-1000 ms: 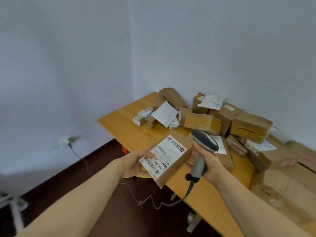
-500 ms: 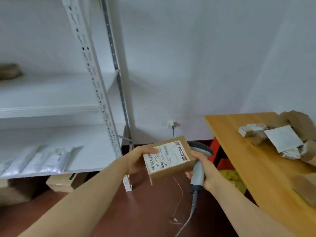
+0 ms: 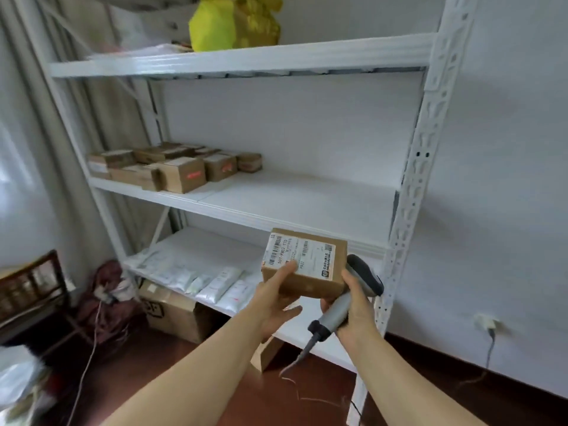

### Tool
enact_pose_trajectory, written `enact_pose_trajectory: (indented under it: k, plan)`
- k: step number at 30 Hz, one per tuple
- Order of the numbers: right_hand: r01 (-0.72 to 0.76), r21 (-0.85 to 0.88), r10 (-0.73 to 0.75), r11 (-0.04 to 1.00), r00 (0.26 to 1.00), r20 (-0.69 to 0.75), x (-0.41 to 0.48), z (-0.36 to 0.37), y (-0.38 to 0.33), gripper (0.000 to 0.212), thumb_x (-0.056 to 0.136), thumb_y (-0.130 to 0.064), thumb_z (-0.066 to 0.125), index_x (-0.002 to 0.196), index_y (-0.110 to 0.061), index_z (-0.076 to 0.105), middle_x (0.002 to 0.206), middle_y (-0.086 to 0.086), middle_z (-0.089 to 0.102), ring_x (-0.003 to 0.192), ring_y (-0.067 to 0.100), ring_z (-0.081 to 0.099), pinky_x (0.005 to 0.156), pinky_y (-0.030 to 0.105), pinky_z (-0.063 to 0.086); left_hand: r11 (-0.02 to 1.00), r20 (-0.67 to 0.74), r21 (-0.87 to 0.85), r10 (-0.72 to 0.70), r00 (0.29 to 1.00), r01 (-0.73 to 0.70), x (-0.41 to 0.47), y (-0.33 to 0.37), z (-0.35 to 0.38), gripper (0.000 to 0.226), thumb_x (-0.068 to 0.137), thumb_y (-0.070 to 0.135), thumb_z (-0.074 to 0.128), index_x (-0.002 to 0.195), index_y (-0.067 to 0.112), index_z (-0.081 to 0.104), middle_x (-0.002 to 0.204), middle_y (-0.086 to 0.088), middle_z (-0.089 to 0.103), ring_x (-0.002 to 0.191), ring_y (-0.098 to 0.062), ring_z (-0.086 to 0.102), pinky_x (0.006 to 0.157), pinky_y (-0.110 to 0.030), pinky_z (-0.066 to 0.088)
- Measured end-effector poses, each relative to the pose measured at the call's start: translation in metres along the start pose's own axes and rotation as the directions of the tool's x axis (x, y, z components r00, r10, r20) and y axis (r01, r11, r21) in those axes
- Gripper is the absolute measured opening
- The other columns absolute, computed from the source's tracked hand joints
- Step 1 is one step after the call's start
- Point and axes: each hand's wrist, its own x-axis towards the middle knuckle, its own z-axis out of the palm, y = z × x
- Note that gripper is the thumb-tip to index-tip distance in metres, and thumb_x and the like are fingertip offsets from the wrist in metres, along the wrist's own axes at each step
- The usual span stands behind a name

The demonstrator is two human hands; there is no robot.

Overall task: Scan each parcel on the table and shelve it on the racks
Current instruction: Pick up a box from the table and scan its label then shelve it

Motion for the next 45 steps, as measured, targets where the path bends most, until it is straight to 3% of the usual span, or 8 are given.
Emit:
enact_pose_trajectory:
  k: [7, 14, 20, 24, 29, 35, 40, 45]
  plan:
    - [-0.054, -0.142, 0.073, 0.988, 0.988, 0.136, 0.043, 0.094, 0.031, 0.045, 0.07, -0.031, 0.08, 0.105, -0.007, 0.065, 0.099, 0.021, 0.07, 0.088, 0.033, 0.068, 0.069, 0.039, 0.056, 0.987, -0.192, -0.14, 0.054, 0.98, -0.082, 0.042, 0.088, -0.067, 0.063, 0.078, 0.03, 0.074, 0.131, 0.015, 0.044, 0.116, -0.014, 0.059, 0.114, -0.03, 0.057, 0.106, -0.056, 0.037]
    - [0.034, -0.387, 0.056, 0.922, 0.974, 0.219, 0.114, 0.156, 0.004, 0.049, 0.072, -0.03, 0.081, 0.112, -0.006, 0.064, 0.1, 0.021, 0.071, 0.094, 0.036, 0.068, 0.072, 0.044, 0.058, 0.998, -0.132, -0.06, -0.009, 0.991, 0.001, 0.104, 0.152, -0.103, 0.067, 0.074, 0.04, 0.072, 0.13, 0.012, 0.049, 0.114, -0.017, 0.061, 0.108, -0.031, 0.059, 0.093, -0.055, 0.049]
    - [0.012, -0.389, 0.13, 0.921, 0.932, 0.337, 0.193, 0.225, -0.013, 0.066, 0.055, -0.03, 0.083, 0.112, -0.003, 0.064, 0.1, 0.018, 0.073, 0.087, 0.034, 0.071, 0.063, 0.04, 0.058, 0.994, -0.188, 0.017, 0.114, 0.976, -0.112, 0.184, 0.206, -0.092, 0.065, 0.08, 0.043, 0.069, 0.136, 0.025, 0.04, 0.119, -0.018, 0.063, 0.103, -0.031, 0.063, 0.063, -0.039, 0.057]
    - [-0.018, -0.335, 0.134, 0.942, 0.937, 0.323, 0.252, 0.258, -0.026, 0.068, 0.053, -0.031, 0.085, 0.112, -0.004, 0.064, 0.096, 0.018, 0.074, 0.091, 0.035, 0.07, 0.072, 0.043, 0.059, 0.978, -0.174, 0.193, 0.112, 0.978, -0.078, 0.242, 0.233, -0.065, 0.058, 0.08, 0.04, 0.069, 0.128, 0.033, 0.038, 0.117, -0.018, 0.06, 0.103, -0.034, 0.062, 0.074, -0.048, 0.056]
    - [-0.04, -0.288, 0.125, 0.957, 0.95, 0.285, 0.32, 0.283, -0.048, 0.064, 0.057, -0.031, 0.085, 0.112, -0.005, 0.065, 0.096, 0.017, 0.074, 0.091, 0.033, 0.07, 0.076, 0.042, 0.057, 0.97, -0.089, 0.243, 0.048, 0.995, -0.025, 0.308, 0.256, -0.049, 0.066, 0.082, 0.043, 0.067, 0.137, 0.036, 0.032, 0.114, -0.017, 0.062, 0.101, -0.031, 0.063, 0.072, -0.041, 0.052]
    - [-0.033, -0.38, 0.11, 0.924, 0.977, 0.183, 0.37, 0.301, -0.05, 0.051, 0.07, -0.034, 0.084, 0.109, -0.008, 0.064, 0.094, 0.015, 0.068, 0.09, 0.029, 0.065, 0.063, 0.036, 0.056, 0.959, -0.135, 0.284, 0.038, 0.99, 0.002, 0.37, 0.284, -0.058, 0.055, 0.084, 0.045, 0.065, 0.134, 0.03, 0.046, 0.105, -0.015, 0.069, 0.096, -0.028, 0.064, 0.078, -0.033, 0.052]
    - [-0.084, -0.386, 0.122, 0.918, 0.99, 0.075, 0.403, 0.309, -0.05, 0.052, 0.068, -0.035, 0.086, 0.106, -0.006, 0.066, 0.087, 0.014, 0.062, 0.073, 0.024, 0.06, 0.057, 0.031, 0.053, 0.928, -0.235, 0.368, 0.034, 0.971, 0.056, 0.416, 0.315, -0.076, 0.03, 0.089, 0.041, 0.061, 0.107, 0.019, 0.057, 0.094, -0.015, 0.067, 0.091, -0.031, 0.061, 0.094, -0.047, 0.047]
    - [-0.103, -0.358, 0.125, 0.928, 0.991, 0.041, 0.43, 0.329, -0.045, 0.043, 0.072, -0.035, 0.083, 0.101, -0.009, 0.065, 0.09, 0.014, 0.064, 0.064, 0.02, 0.061, 0.046, 0.024, 0.048, 0.928, -0.275, 0.365, 0.036, 0.961, 0.07, 0.467, 0.356, -0.1, 0.021, 0.091, 0.037, 0.061, 0.093, 0.017, 0.055, 0.091, -0.014, 0.067, 0.08, -0.029, 0.061, 0.089, -0.045, 0.045]
